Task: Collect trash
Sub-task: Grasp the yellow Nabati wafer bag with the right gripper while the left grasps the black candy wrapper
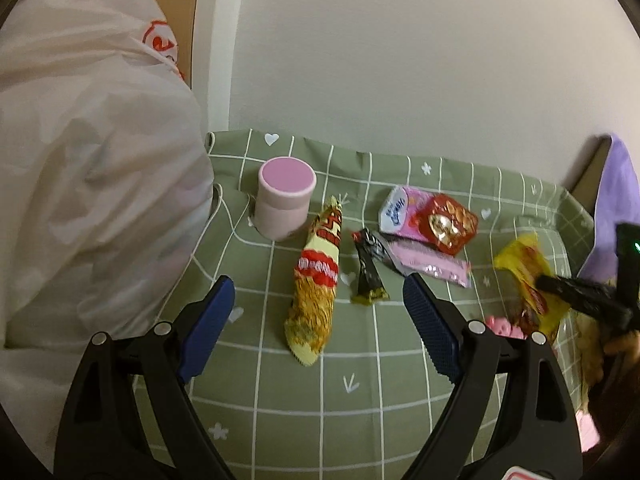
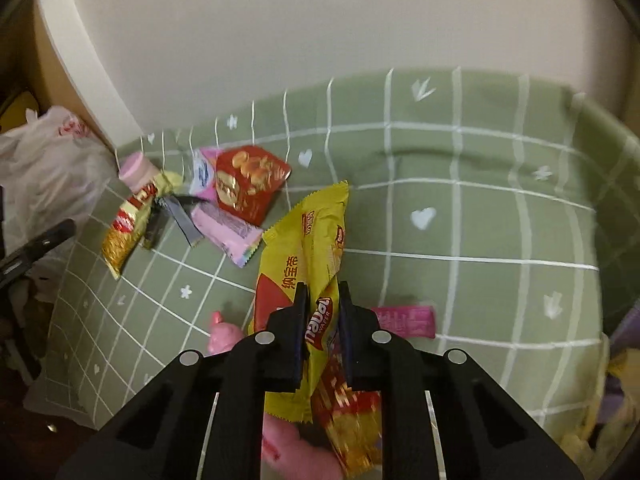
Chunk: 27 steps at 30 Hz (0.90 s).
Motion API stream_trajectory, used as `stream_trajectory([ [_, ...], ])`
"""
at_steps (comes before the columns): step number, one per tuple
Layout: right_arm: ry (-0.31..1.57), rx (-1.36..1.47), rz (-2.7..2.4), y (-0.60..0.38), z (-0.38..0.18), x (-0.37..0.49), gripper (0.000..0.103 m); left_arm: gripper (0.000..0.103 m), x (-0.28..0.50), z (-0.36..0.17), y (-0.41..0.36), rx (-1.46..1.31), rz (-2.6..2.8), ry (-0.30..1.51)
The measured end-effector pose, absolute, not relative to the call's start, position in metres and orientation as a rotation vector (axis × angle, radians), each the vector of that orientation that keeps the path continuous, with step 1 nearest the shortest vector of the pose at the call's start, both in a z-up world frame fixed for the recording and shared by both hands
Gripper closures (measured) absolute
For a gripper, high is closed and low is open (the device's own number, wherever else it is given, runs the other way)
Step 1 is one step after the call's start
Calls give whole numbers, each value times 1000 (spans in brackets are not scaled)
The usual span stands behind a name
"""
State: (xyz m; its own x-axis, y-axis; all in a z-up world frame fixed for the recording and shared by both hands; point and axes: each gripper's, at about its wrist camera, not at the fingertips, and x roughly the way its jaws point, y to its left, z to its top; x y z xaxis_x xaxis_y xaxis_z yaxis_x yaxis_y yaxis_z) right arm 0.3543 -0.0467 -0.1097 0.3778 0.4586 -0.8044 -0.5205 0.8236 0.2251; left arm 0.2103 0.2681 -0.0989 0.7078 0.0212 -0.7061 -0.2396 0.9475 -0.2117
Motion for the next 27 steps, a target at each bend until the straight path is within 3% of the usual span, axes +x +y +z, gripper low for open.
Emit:
stream_trajectory([
  [7, 992, -64, 603, -77, -85, 331, 88, 22, 244, -108, 261, -315, 38, 803],
  [13, 984, -26, 543, -106, -80, 318, 88, 44, 284, -123, 238, -254, -75, 879],
  [21, 992, 49, 514, -124, -90, 303, 88, 45, 337, -144, 236, -203, -35, 985],
  [27, 984, 100, 493, -141, -93, 297, 88, 45, 327, -148, 199, -174, -241, 1085],
])
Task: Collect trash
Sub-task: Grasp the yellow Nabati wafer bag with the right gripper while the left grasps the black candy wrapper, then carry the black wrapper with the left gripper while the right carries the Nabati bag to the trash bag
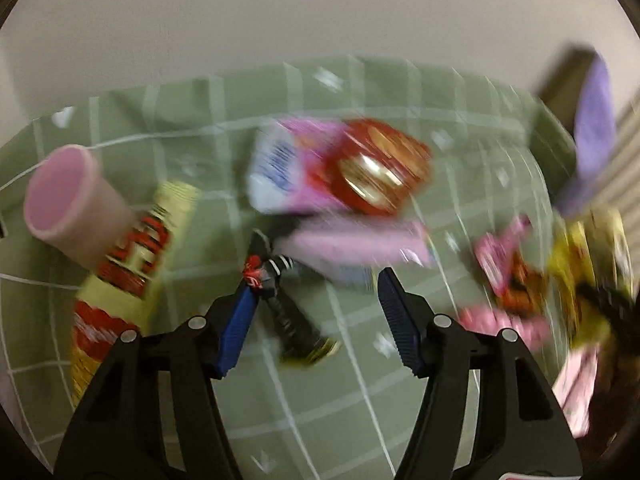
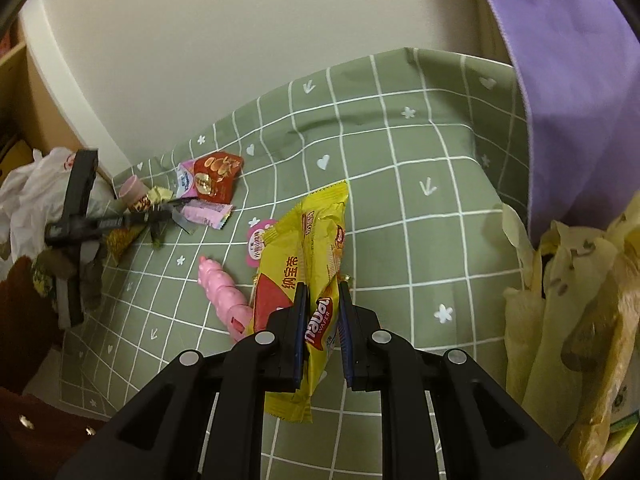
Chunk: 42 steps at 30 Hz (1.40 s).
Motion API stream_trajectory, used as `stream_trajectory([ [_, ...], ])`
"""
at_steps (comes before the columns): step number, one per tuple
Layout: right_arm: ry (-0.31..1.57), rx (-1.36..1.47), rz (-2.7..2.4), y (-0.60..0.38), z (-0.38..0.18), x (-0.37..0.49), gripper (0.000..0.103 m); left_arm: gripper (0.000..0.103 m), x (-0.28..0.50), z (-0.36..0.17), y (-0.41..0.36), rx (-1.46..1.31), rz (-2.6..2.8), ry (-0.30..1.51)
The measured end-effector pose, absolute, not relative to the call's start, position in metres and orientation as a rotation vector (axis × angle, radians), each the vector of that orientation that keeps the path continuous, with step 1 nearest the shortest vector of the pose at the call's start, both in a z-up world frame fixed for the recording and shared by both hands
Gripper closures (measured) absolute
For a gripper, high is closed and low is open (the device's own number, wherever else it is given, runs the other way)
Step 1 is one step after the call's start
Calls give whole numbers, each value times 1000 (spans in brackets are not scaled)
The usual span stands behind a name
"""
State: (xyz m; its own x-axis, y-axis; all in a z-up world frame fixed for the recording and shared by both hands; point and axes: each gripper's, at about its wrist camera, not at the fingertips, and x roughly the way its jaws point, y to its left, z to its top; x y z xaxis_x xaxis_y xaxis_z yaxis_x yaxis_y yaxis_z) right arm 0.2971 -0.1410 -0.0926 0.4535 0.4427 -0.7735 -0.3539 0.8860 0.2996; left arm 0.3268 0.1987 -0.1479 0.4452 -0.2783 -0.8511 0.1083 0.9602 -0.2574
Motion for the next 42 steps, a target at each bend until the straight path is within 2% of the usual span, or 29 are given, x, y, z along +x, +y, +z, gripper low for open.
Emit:
stream_trajectory([
  [7, 957, 146, 453, -154, -95, 291, 88, 45, 295, -143, 189, -177, -200, 1040],
  [15, 933, 84, 433, -150, -82, 283, 88, 46, 320, -139, 196, -106, -95, 1007],
  [16, 933, 70, 434, -148, -80, 281, 88, 48, 325, -143, 193, -99, -103, 1019],
  [17, 934, 61, 434, -147, -79, 280, 88, 58, 327, -145, 199, -97, -108, 1031],
  [19, 933, 32, 431, -145, -76, 276, 88, 72, 328, -153, 197, -74, -89, 1069],
  [22, 922, 18, 426, -145, -72, 268, 88, 78, 314, -145, 202, -111, -94, 1040],
  [31, 897, 64, 374, -154, -63, 257, 88, 80, 268, -90, 203, -233, -145, 877],
  [42, 755, 23, 312, -173, -20, 228, 88, 80, 266, 1, 137, -201, -318, 649],
])
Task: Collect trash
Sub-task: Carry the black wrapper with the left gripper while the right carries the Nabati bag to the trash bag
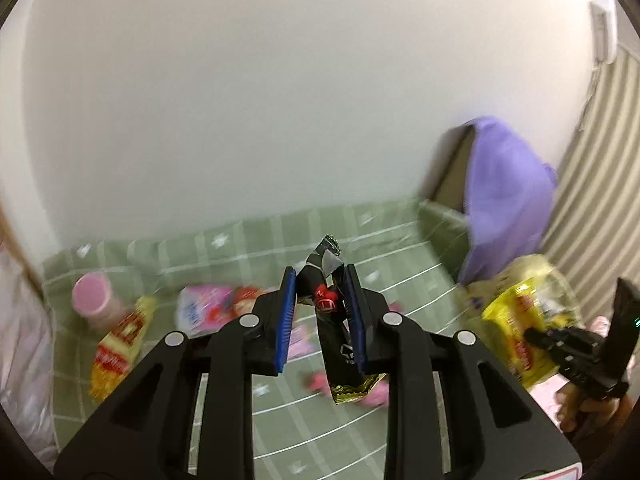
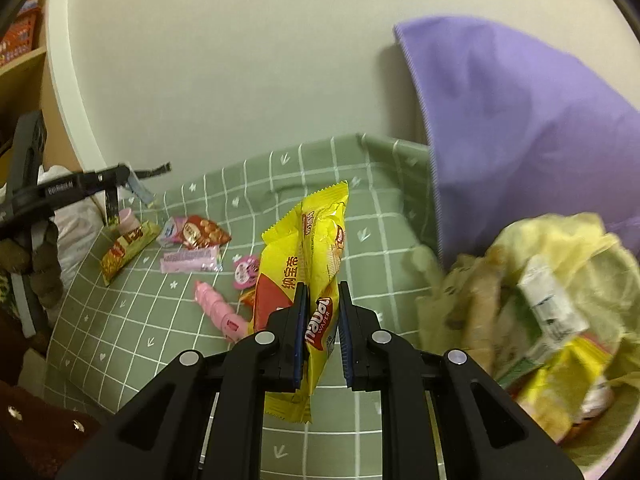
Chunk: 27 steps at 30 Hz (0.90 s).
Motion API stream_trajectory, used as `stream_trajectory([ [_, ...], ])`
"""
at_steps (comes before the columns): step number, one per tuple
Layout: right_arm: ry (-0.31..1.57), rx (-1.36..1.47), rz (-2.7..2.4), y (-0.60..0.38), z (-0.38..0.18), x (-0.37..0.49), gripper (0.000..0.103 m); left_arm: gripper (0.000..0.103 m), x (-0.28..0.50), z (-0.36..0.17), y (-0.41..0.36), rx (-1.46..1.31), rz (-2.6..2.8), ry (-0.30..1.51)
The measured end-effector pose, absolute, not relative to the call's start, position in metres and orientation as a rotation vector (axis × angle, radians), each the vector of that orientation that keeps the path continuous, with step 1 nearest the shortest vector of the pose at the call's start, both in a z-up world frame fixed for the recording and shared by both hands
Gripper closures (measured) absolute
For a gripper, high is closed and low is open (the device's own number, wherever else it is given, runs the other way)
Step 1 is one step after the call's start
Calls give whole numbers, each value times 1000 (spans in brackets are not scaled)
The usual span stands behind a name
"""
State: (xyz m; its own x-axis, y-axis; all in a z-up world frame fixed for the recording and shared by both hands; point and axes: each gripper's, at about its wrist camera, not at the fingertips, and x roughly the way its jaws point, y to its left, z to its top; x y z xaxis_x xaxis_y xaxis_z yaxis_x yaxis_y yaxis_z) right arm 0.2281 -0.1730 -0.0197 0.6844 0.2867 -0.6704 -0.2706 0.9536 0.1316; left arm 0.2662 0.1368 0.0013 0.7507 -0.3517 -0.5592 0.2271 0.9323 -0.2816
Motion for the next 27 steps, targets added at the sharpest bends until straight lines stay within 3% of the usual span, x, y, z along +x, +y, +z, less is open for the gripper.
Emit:
stream_trajectory([
  [14, 557, 39, 36, -265, 52, 159, 88, 80, 259, 70, -23, -37, -772, 518],
  [27, 508, 121, -175, -332, 63, 107, 88, 80, 249, 76, -129, 51, -1051, 549],
])
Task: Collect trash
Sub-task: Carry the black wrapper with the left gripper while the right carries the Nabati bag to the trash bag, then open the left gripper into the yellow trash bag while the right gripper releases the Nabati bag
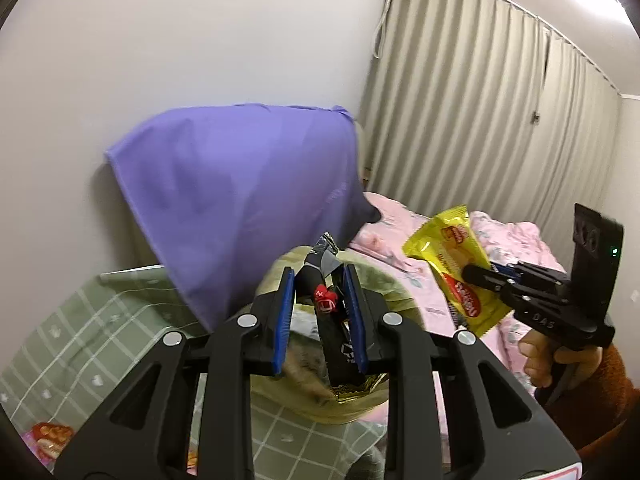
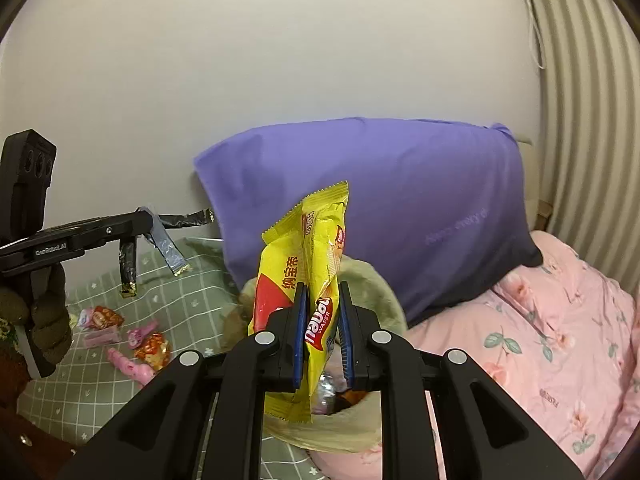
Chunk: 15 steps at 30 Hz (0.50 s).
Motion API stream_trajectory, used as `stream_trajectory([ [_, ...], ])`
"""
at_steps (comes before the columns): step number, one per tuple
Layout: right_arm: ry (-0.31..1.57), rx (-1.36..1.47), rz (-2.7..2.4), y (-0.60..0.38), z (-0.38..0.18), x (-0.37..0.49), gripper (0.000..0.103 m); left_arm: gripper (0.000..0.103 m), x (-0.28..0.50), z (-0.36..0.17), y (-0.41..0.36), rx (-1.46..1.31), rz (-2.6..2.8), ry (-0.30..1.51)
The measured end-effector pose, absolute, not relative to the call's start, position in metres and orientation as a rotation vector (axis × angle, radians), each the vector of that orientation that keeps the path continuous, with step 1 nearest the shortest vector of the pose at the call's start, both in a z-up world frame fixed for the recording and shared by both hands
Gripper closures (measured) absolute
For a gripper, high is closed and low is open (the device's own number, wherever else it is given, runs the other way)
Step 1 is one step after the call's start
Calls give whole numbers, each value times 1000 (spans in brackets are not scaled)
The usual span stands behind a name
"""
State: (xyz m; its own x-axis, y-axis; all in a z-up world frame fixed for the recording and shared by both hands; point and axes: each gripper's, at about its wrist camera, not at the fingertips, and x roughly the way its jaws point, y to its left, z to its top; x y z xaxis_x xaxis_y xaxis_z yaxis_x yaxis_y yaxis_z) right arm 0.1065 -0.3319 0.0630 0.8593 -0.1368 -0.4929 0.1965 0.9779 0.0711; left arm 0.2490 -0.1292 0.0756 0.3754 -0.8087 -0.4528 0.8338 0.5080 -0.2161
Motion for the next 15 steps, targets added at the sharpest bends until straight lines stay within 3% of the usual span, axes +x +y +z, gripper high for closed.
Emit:
stream_trajectory([
  [7, 589, 132, -190, -349, 44, 122, 88, 80, 266, 39, -192, 105, -1147, 665],
  [15, 771, 129, -116, -353, -15, 170, 88, 80, 291, -40, -247, 303, -1062, 840],
])
